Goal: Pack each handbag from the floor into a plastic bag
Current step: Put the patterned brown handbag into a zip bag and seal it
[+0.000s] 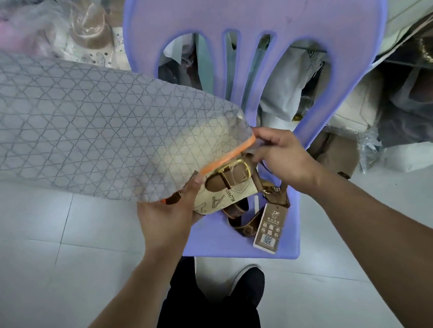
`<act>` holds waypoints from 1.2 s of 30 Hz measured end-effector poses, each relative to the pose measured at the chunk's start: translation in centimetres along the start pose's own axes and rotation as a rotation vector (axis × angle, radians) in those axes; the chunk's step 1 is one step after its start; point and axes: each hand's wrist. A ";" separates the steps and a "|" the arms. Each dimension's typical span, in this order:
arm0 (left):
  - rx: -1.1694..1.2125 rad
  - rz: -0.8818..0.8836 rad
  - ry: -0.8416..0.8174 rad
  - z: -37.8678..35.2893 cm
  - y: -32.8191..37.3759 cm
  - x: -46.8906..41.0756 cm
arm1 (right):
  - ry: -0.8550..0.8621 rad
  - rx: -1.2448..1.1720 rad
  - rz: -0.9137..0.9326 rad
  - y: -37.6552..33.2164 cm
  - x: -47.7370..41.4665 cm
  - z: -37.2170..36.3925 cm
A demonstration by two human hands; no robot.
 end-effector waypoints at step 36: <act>-0.286 0.024 -0.554 4.7 -3.8 -4.3 | 0.293 -0.256 -0.173 0.8 2.0 -1.5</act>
Point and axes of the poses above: each hand's wrist, its own x-axis away from the middle knuckle, its own z-axis out of the back of the hand, y = z × x, and after that the axes turned 15 degrees about -x, right-handed
